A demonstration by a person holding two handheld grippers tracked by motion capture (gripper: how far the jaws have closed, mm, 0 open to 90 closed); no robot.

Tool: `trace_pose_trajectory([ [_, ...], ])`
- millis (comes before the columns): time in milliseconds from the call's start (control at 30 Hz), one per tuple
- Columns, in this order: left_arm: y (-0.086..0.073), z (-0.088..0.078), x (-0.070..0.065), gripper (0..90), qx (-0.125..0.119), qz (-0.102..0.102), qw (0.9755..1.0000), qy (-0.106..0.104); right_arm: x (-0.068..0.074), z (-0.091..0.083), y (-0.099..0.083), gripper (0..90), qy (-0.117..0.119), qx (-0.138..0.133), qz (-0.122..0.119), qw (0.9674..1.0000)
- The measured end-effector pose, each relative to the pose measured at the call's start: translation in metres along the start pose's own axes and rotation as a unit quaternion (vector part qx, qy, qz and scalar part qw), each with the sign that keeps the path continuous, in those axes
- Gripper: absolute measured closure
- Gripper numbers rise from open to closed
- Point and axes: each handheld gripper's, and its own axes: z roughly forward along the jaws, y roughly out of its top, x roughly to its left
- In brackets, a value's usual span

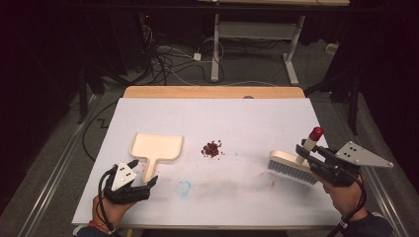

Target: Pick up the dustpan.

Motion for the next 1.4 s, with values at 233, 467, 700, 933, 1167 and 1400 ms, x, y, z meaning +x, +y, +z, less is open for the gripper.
trace_pose_trajectory([
  [233,-0.002,-0.002,-0.004,18.5,0.013,0.0,0.9999,0.003,0.001,0.001,0.004,69.7,-0.008,-0.005,-0.003,0.9999],
  [467,0.002,0.004,-0.006,19.0,0.103,-0.049,0.9923,0.049,0.006,0.01,0.006,69.7,0.003,0.002,-0.016,0.9999],
  [700,0.006,0.032,0.01,19.2,0.124,-0.119,0.9845,0.038,0.004,0.018,0.005,69.7,0.001,0.008,-0.02,0.9998],
  [933,0.012,0.07,0.023,32.4,0.151,-0.141,0.9781,0.025,0.008,0.02,0.005,69.7,0.003,0.009,-0.025,0.9996],
  [1167,0.013,0.08,0.034,49.2,0.138,-0.139,0.9803,0.025,0.01,0.019,0.004,69.7,0.006,0.011,-0.023,0.9997],
  [1400,0.014,0.083,0.041,63.5,0.133,-0.109,0.985,0.008,0.01,0.019,0.002,69.7,0.008,0.014,-0.023,0.9996],
])
